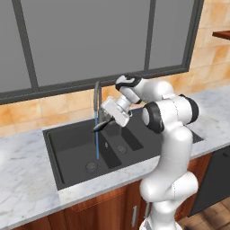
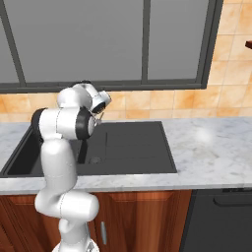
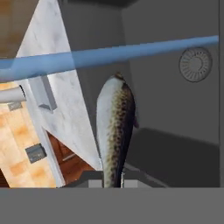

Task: Take the fish out of the fridge, briefly rinse it in the sink, and place it on the tray next to the sink.

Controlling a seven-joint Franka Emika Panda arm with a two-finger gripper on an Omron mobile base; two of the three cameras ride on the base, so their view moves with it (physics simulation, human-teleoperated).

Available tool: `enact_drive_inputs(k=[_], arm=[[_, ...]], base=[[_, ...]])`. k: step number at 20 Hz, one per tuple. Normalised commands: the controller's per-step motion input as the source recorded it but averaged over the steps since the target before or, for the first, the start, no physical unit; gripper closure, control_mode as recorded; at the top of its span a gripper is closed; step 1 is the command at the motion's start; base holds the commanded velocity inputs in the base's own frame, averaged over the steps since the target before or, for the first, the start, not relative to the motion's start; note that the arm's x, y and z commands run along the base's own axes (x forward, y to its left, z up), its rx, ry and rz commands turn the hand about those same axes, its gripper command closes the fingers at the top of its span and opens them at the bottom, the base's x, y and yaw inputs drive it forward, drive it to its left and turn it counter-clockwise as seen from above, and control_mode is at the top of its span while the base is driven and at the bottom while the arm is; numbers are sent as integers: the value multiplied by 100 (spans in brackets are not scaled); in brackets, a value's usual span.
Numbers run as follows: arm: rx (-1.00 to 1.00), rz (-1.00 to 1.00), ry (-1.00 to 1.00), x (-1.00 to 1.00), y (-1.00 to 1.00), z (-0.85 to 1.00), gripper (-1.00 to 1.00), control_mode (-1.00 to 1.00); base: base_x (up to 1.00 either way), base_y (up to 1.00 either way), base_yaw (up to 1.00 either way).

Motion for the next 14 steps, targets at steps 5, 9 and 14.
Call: enact_drive_inputs(k=[5,9,14], arm=[[-9,-1,-33,-100,0,49,100,-100],[-38,0,-47,-100,0,76,100,-100],[-33,4,-40,-100,1,38,100,-100]], base=[[0,0,0],[0,0,0],[0,0,0]])
